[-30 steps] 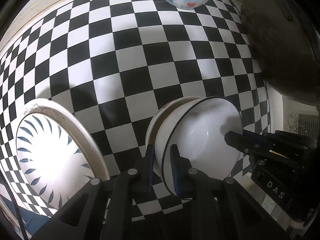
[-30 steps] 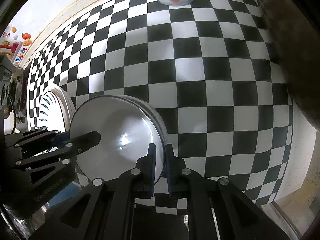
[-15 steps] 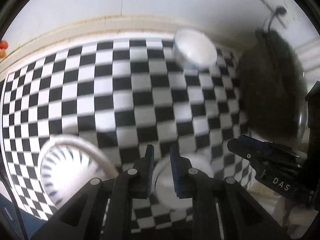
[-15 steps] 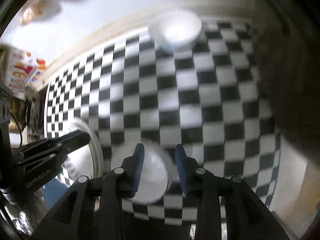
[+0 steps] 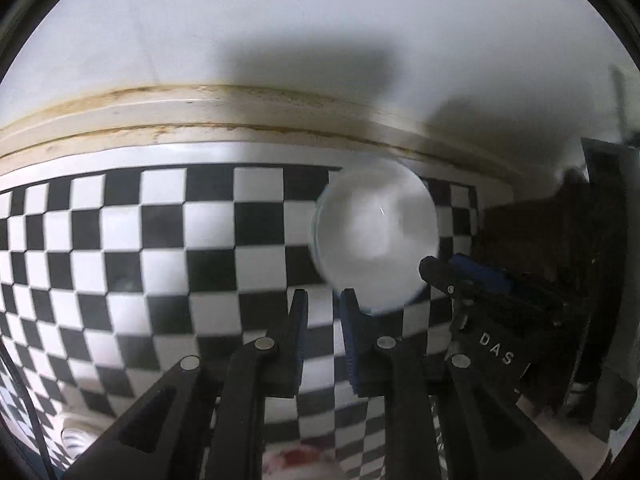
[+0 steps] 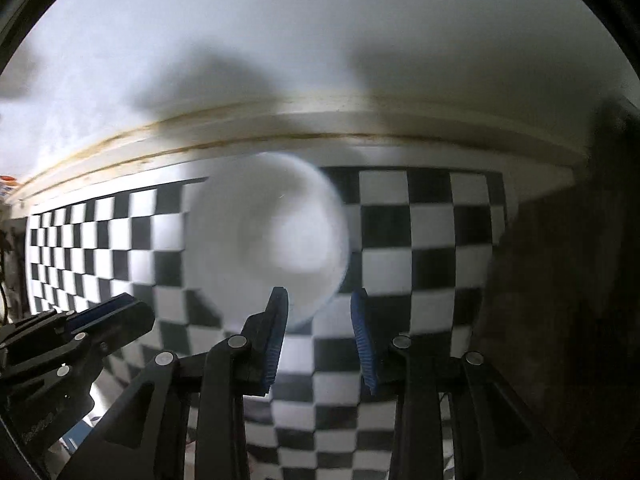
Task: Organize plates and bowls
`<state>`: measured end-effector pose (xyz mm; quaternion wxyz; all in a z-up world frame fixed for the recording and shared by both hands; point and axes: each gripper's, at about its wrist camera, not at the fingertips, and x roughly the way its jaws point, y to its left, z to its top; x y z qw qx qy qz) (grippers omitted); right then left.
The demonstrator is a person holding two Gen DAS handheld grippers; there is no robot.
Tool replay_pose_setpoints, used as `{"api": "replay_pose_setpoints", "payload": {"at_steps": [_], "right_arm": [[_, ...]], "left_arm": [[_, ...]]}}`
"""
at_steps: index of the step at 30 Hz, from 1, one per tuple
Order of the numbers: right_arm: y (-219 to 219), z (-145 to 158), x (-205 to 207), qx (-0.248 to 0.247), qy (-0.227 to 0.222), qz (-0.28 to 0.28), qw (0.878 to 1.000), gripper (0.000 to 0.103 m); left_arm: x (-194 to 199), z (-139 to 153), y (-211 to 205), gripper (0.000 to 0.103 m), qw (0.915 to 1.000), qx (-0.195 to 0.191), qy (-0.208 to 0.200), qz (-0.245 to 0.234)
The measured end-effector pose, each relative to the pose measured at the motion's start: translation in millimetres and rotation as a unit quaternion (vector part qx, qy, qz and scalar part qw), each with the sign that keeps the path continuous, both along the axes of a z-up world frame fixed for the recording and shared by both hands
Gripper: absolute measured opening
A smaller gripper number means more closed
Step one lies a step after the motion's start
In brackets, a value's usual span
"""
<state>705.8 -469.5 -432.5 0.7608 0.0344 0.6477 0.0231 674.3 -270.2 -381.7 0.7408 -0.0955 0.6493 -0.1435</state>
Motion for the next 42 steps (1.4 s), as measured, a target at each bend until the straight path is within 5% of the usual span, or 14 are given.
{"api": "replay_pose_setpoints", "payload": {"at_steps": [6,12,16,29,42], "right_arm": [[-3,-31,35,-0.016,0.032,0.012,0.999,0.034],[-8,-50,53,-0.003,0.056,0.007,0.998,0.008],[-9,-49,54,0.006,0.056,0.008,0.998,0.007],[-9,-34,22,0.035,0.051,0.016,0.998,0.006],[22,27,-73,0.052,0.010,0.047,0.997,0.007]], "left_arm": [[28,-35,-14,0.015,0.9992,0.011,0.038,-0.009],[44,-57,-19,0.014,0.9985,0.009,0.053,-0.009],[45,-61,-19,0.013,0.9987,-0.001,0.051,-0.004],[19,-40,-20,0.013,0.9992,0.024,0.029,-0.011],[-74,16,7,0.013,0.9985,0.044,-0.023,-0.024]]}}
